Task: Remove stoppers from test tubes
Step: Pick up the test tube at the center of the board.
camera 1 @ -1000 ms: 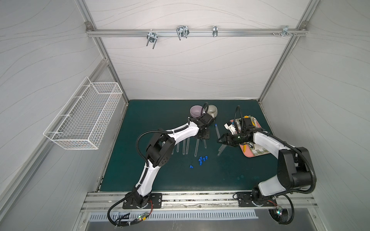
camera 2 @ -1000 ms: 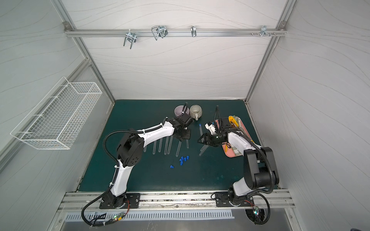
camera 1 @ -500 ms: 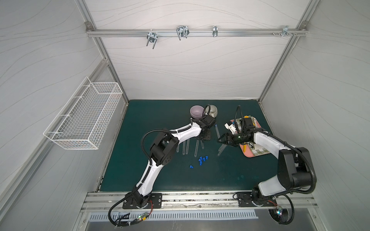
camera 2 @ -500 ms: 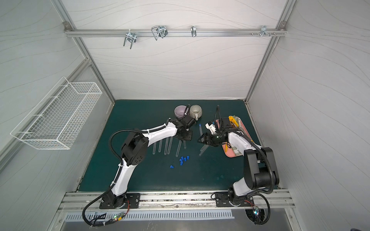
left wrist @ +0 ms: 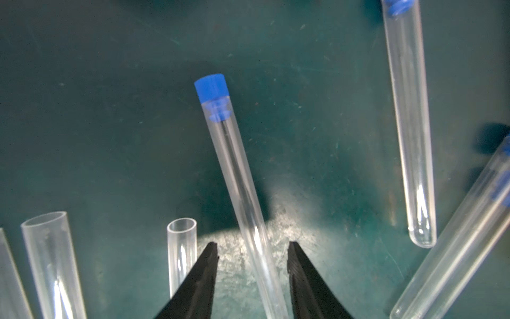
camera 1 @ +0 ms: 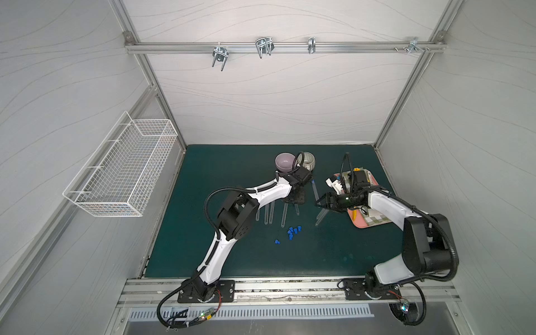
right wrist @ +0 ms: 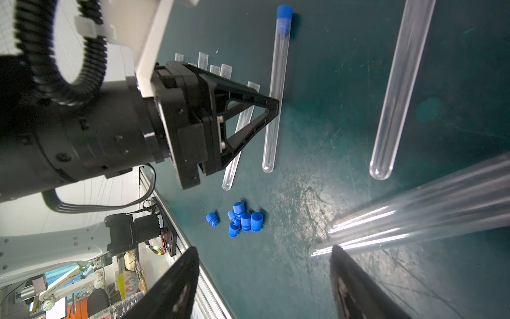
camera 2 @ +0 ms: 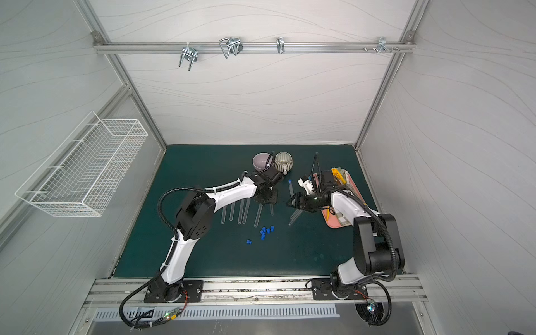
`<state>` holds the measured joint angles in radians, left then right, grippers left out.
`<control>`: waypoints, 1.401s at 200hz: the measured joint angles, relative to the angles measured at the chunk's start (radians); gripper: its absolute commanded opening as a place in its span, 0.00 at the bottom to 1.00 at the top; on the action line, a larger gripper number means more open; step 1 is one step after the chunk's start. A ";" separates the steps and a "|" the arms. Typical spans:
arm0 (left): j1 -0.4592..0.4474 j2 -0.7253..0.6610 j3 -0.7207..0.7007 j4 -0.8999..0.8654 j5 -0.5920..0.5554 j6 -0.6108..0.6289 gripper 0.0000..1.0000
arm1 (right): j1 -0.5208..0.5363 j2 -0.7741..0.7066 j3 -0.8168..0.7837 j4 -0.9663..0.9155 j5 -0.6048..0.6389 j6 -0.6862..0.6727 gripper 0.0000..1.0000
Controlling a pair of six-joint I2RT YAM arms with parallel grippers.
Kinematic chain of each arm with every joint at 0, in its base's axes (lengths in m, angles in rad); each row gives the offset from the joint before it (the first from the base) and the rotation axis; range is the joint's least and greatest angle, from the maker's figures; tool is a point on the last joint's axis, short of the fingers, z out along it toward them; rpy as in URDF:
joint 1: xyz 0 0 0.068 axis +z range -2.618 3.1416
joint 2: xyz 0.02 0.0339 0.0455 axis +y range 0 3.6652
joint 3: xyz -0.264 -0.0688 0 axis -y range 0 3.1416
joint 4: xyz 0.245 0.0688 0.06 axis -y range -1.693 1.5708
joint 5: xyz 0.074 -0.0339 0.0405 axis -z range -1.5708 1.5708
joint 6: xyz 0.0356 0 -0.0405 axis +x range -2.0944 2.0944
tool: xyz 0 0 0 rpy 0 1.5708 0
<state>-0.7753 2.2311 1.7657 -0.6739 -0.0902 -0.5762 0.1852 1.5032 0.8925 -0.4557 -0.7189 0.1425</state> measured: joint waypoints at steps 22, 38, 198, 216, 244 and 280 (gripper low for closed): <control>0.000 0.018 0.011 -0.004 -0.002 0.000 0.44 | -0.003 -0.002 -0.002 0.000 0.000 0.000 0.75; 0.000 0.042 0.026 -0.009 -0.005 0.002 0.44 | -0.003 -0.005 -0.003 0.000 0.000 0.000 0.75; -0.004 0.132 0.175 -0.089 -0.056 0.090 0.04 | -0.041 -0.018 -0.017 0.010 -0.007 0.011 0.82; -0.004 0.132 0.175 -0.090 -0.056 0.103 0.03 | -0.046 -0.018 -0.019 0.011 -0.014 0.015 0.83; -0.003 0.111 0.147 -0.067 -0.030 0.154 0.03 | -0.061 -0.021 -0.021 0.013 -0.044 0.023 0.83; -0.004 -0.022 0.033 -0.039 0.009 0.245 0.03 | -0.095 -0.025 -0.021 0.015 -0.090 0.038 0.82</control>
<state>-0.7792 2.2089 1.7985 -0.7124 -0.0811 -0.3309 0.0906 1.4784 0.8719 -0.4408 -0.8093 0.1802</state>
